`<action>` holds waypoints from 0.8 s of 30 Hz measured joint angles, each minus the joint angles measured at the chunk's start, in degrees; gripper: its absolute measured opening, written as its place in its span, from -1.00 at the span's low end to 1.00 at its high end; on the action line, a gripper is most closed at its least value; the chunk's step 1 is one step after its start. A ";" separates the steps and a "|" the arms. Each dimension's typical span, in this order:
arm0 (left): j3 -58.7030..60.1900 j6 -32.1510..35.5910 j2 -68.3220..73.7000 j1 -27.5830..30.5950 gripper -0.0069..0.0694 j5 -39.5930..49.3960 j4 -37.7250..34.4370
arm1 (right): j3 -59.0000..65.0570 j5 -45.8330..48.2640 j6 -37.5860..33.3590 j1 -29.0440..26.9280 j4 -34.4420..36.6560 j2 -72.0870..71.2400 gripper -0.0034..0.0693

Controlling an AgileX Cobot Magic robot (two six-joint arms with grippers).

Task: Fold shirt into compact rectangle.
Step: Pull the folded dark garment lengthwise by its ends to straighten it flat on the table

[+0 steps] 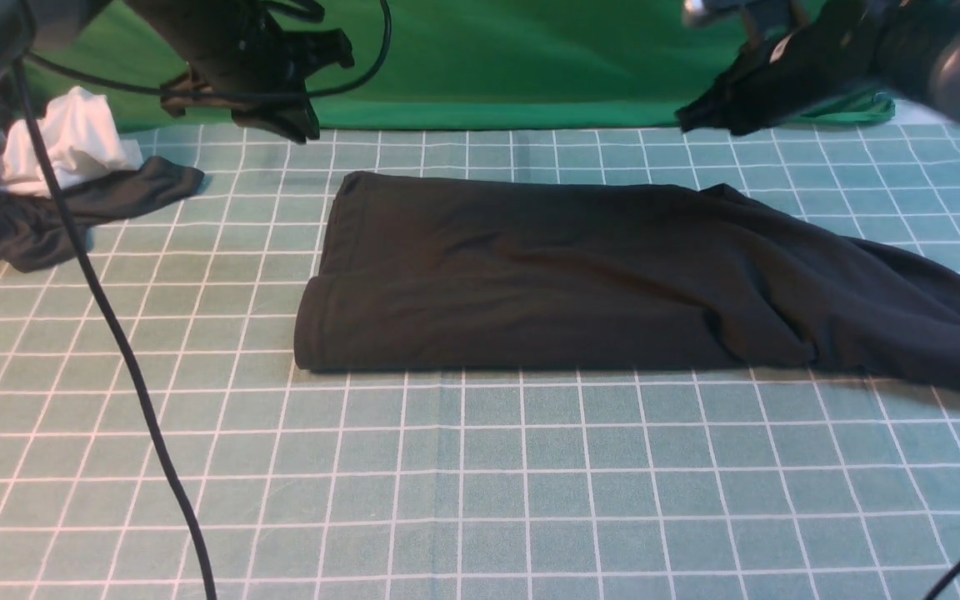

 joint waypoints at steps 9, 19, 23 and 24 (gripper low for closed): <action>-1.02 0.63 -1.03 0.00 -0.73 5.08 0.43 | -3.47 29.07 1.45 -11.22 0.06 -10.35 -0.87; -0.57 2.79 -6.18 -1.22 -0.73 7.75 -4.41 | 25.54 30.03 4.83 -26.43 -0.12 -22.45 -0.83; 2.68 4.54 -8.41 -3.58 -0.73 8.30 -5.46 | 34.97 22.34 5.33 -30.82 -0.48 -22.94 -0.63; 3.02 4.79 -8.41 -4.25 -0.73 8.53 -5.38 | 36.86 19.18 5.39 -31.44 -0.55 -22.93 -0.55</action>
